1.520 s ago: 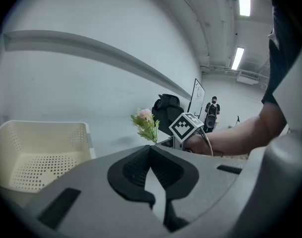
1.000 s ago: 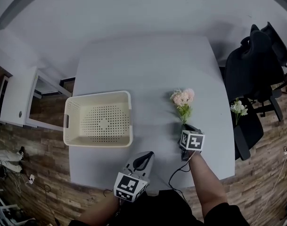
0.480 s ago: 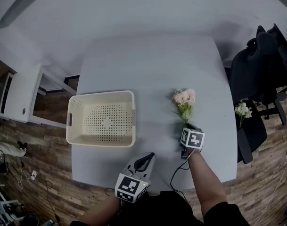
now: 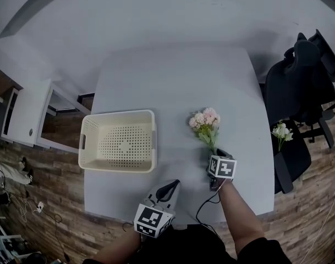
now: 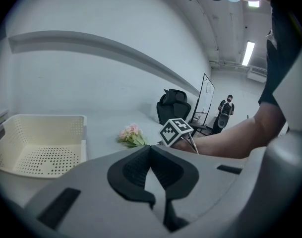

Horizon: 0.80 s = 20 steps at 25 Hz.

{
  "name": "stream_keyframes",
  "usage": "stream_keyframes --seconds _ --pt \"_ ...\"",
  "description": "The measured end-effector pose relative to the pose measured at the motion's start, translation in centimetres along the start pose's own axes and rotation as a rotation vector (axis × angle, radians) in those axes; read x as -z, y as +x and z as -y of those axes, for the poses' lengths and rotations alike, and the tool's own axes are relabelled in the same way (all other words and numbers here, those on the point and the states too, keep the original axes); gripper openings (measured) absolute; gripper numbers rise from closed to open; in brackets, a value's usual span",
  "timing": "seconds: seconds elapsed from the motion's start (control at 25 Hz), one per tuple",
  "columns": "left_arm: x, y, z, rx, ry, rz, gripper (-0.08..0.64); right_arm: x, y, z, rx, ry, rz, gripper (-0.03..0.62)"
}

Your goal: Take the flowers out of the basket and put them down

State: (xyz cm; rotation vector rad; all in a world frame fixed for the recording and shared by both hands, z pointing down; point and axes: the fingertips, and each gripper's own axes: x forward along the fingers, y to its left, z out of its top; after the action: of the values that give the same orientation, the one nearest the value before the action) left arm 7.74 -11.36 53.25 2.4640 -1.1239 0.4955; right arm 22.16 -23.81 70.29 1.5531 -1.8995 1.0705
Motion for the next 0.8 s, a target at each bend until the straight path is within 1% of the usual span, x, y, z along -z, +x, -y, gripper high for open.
stream_keyframes --seconds 0.12,0.24,0.32,0.4,0.6,0.8 --pt "-0.3 0.1 0.8 -0.004 0.004 0.012 0.006 -0.3 -1.8 0.2 -0.006 -0.011 0.045 0.126" --pt "-0.8 0.2 1.5 -0.015 0.011 0.032 0.006 -1.0 -4.2 -0.3 -0.036 -0.042 0.1 0.117" --pt "-1.2 0.1 1.9 -0.024 0.015 0.046 0.006 -1.8 -6.0 -1.1 -0.066 -0.067 0.141 0.044" --pt "-1.6 -0.1 2.5 -0.035 0.018 0.06 0.006 -2.7 -8.0 -2.0 -0.111 -0.087 0.188 0.025" --pt "-2.5 -1.4 4.1 -0.074 0.02 0.104 0.006 -4.9 -14.0 -5.3 -0.244 -0.157 0.309 0.023" --pt "-3.7 -3.9 4.7 -0.142 0.008 0.152 0.006 -5.5 -19.4 -9.4 -0.376 -0.226 0.374 0.021"
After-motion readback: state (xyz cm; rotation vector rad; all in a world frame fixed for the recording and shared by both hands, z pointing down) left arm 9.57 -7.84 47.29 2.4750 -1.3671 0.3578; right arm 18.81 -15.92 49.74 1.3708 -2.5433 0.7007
